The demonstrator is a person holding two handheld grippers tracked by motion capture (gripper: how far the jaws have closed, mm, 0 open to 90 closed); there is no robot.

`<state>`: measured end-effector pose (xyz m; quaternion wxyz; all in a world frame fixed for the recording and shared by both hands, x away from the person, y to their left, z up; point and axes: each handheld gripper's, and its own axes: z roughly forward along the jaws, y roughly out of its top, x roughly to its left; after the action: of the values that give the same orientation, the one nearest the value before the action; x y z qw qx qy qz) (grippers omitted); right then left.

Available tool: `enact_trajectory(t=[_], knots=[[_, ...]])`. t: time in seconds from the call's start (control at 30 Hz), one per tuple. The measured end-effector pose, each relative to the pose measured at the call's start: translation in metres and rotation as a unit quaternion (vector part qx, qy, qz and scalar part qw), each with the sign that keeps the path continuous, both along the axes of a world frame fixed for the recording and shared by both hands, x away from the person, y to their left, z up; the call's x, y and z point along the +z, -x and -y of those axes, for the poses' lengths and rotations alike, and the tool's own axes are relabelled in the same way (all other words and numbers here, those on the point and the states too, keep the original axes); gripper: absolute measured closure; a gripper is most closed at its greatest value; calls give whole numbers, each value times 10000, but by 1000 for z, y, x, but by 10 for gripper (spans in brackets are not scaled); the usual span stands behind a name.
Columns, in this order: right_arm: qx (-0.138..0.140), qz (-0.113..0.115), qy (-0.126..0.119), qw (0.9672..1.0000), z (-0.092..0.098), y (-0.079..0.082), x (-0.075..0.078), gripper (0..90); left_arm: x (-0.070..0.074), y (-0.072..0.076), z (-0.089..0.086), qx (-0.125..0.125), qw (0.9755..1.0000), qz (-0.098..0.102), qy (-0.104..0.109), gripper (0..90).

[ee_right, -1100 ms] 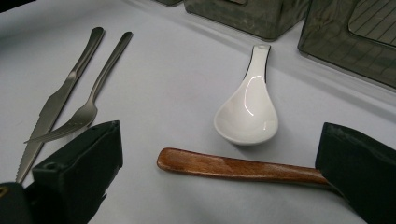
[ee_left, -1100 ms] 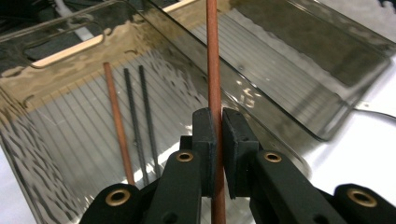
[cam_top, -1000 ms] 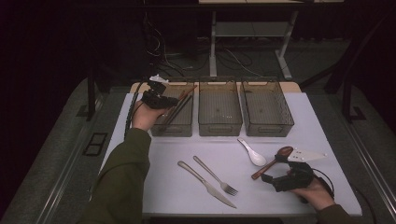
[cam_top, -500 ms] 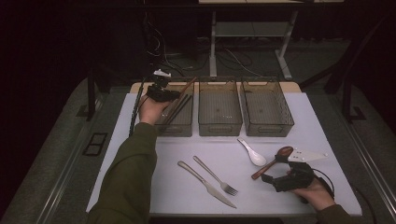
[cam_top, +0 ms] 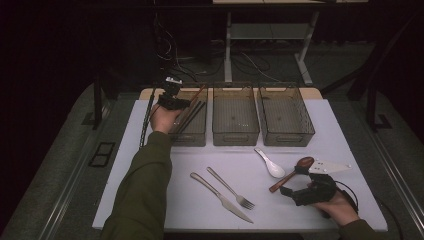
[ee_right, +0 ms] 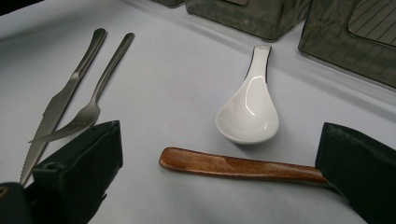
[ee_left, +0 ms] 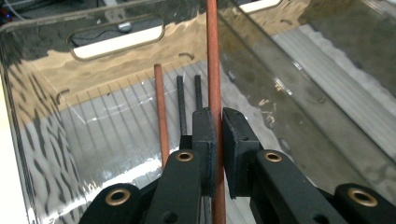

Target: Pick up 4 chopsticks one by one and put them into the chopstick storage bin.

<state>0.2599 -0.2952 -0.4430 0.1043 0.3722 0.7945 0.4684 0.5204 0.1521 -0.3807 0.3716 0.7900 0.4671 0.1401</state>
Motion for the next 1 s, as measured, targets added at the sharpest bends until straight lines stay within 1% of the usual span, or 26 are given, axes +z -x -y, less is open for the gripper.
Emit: enact_trajectory(t=[0.03,0.07,0.13,0.2,0.33,0.4,0.47,0.63,0.77,0.8,0.9,1.0], knots=[[3,-1,-1,10000,0,0,0,5,-1,0,0,36,10000,-29,6,828],[4,0,1,10000,0,0,0,5,-2,-1,1,21,10000,-38,0,828],[5,1,-1,10000,0,0,0,5,-4,-2,1,40,9999,-93,-80,826],[5,7,3,10000,0,0,0,5,-5,-2,0,37,9999,-94,-105,822],[5,2,0,10000,0,0,0,5,-4,-2,1,27,9998,-34,-189,740],[7,2,0,10000,0,0,0,5,-3,-1,1,56,9999,-34,-141,724],[8,3,1,10000,0,0,0,5,-1,0,1,32,9999,0,-112,700],[4,0,5,10000,0,0,0,5,7,5,1,-123,9999,77,-46,646],[9,4,8,10000,0,0,0,5,14,11,1,-268,9996,80,-62,592],[9,2,9,10000,0,0,0,5,16,13,2,-322,9995,64,-35,582],[2,1,11,10000,0,0,0,5,20,19,2,-416,9991,109,4,552],[3,6,11,10000,-1,0,0,5,23,27,3,-584,9982,88,28,515]])
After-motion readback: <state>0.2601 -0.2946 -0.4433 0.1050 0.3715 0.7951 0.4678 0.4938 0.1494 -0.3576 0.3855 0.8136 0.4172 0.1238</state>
